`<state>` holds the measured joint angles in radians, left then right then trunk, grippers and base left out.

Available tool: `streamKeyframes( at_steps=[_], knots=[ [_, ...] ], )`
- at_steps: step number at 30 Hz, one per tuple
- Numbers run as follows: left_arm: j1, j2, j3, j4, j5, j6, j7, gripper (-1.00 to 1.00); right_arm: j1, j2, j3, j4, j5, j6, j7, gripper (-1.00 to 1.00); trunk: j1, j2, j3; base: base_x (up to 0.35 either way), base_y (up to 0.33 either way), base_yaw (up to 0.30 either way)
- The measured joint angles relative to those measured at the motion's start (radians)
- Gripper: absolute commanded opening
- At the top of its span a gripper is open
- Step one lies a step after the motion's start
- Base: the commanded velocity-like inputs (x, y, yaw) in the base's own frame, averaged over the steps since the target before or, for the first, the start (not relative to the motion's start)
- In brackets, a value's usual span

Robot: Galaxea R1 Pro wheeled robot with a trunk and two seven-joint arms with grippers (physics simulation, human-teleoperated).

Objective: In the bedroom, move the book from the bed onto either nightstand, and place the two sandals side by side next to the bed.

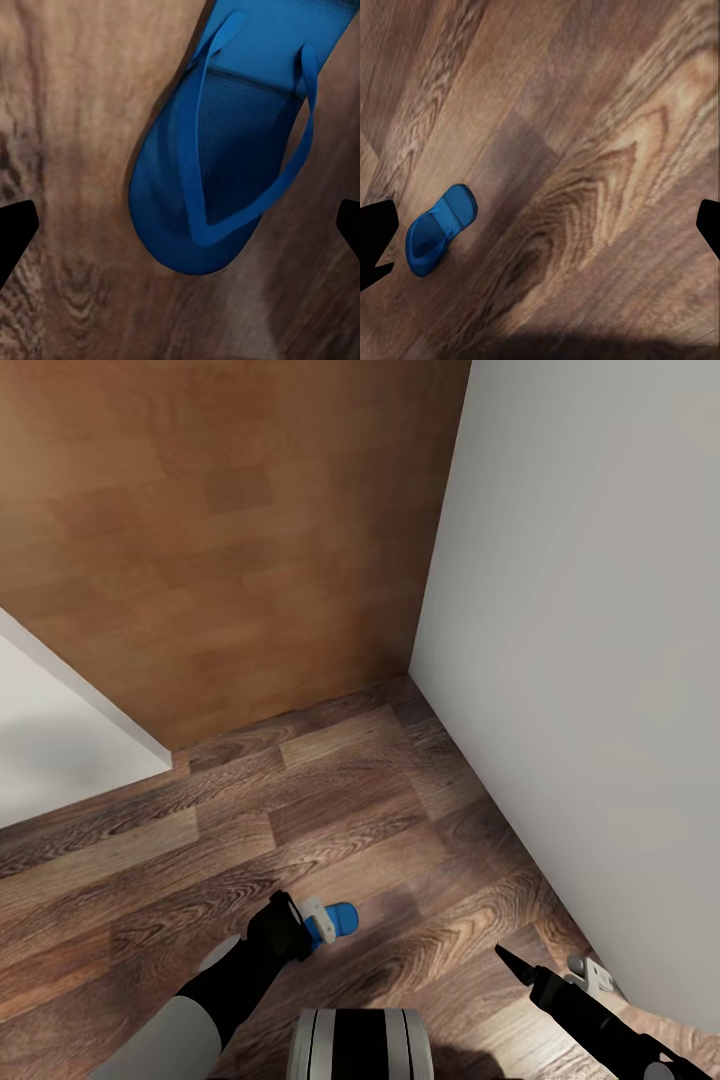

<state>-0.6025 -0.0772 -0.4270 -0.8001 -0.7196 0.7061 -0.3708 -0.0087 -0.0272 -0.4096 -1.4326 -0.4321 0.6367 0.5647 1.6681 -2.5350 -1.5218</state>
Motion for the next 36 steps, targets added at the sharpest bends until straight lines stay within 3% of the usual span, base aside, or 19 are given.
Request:
streamKeyframes(
  at_steps=[9, 26, 36],
  knots=[
    [0.0, 0.0, 0.0, -0.001, -0.001, 0.0, 0.001, 1.0, 0.0, 0.001, 0.0, 0.0, 0.0, 0.0, 0.0, 1.0, 0.0, 0.0, 0.0, 0.0, 0.0, 0.0],
    [0.0, -0.001, 0.0, -0.001, 0.0, -0.002, 0.001, 1.0, 0.0, 0.001, 0.0, 0.0, 0.0, 0.0, 0.0, 1.0, 0.008, -0.004, -0.066, 0.0, 0.0, 0.0],
    [0.0, 0.0, 0.0, -0.001, 0.0, -0.002, 0.001, 1.0, 0.0, 0.001, 0.0, 0.0, 0.0, 0.0, 0.0, 1.0, 0.008, -0.004, -0.066, 0.0, 0.0, 0.0]
  ],
)
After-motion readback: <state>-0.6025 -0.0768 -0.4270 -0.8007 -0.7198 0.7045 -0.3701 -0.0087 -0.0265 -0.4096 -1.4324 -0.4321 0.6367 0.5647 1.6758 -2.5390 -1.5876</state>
